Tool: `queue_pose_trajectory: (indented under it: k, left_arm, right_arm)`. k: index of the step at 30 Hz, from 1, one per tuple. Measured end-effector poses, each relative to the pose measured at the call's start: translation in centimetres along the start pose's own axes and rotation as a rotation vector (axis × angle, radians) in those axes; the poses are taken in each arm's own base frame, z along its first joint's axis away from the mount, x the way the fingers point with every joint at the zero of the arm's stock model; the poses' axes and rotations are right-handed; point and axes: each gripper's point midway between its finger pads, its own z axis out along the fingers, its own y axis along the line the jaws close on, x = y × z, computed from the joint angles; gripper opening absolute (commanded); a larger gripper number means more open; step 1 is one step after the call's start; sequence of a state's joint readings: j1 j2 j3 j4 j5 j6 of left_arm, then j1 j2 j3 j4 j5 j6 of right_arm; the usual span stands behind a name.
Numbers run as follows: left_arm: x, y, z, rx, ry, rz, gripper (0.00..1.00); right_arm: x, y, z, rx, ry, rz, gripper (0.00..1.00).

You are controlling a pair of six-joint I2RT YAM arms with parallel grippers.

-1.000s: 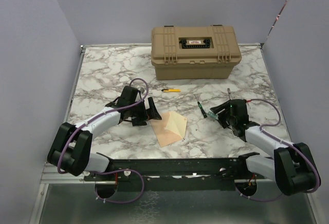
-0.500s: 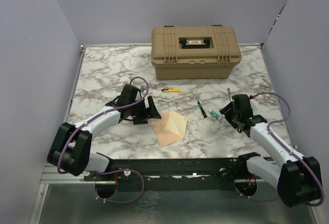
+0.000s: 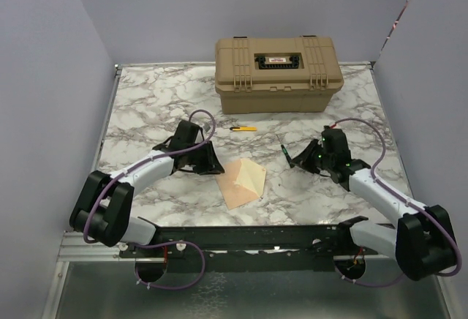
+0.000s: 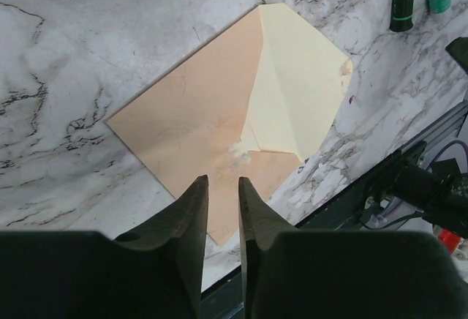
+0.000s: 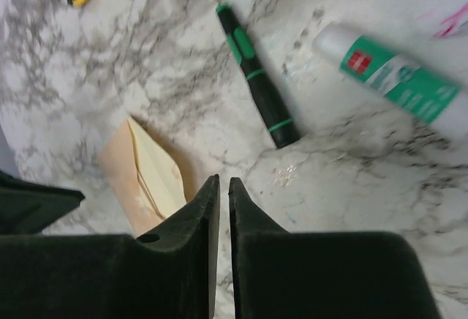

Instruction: Place the letter into the envelope and seal it

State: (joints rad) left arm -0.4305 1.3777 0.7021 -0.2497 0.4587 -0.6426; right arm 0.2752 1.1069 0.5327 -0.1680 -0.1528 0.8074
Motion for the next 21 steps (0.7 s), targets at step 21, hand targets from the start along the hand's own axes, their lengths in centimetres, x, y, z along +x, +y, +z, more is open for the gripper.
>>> queue_pose_trajectory:
  k: [21]
  left_arm:
    - [3.1, 2.7, 3.1, -0.099, 0.097, -0.036, 0.0]
  right_arm:
    - [12.2, 3.3, 4.6, -0.081, 0.351, -0.075, 0.09]
